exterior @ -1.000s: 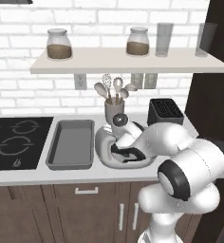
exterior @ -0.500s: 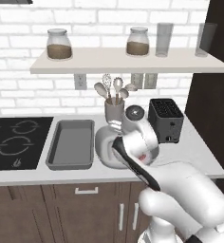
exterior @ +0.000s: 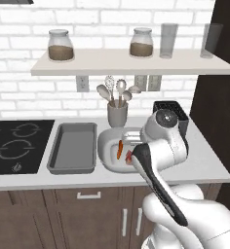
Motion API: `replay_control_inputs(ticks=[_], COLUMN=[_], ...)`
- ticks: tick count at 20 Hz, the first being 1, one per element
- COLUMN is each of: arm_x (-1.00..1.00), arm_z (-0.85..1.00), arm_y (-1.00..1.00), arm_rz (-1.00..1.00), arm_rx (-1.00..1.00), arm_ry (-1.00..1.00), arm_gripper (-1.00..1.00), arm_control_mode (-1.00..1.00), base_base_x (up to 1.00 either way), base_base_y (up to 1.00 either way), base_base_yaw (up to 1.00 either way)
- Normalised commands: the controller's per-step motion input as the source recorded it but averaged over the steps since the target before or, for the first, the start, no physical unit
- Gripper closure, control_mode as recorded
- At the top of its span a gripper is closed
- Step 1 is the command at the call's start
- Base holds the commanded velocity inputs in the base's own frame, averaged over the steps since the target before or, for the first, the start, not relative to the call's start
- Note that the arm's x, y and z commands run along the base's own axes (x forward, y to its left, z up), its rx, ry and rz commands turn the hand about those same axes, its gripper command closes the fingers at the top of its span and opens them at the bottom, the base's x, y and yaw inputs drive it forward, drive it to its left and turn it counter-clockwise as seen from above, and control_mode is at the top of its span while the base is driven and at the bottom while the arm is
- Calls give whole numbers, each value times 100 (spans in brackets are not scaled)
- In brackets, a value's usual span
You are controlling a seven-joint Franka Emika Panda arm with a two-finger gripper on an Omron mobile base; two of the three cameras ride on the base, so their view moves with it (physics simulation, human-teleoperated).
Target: Place one carrot and one steak in each tupperware on the nearby counter, to pack two identical lunches.
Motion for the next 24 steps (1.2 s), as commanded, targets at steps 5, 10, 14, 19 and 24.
replay_control_inputs(ticks=[5,10,14,19,24], arm_x=[-55,-38,-45,-73,-72], arm_z=[69,63,54,15,-31], arm_y=[-3,-4,2,-26,-49], arm_rz=[24,19,6,-12,-26], arm_rx=[-4,-3,-3,-1,0], arm_ry=[7,5,5,-6,-8], arm_gripper=[-100,-100,-100,-100,-100], arm_control_mode=[-100,-100,-100,-100,-100], base_base_x=[0,0,0,0,0], base_base_y=[0,0,0,0,0], base_base_yaw=[0,0,0,0,0])
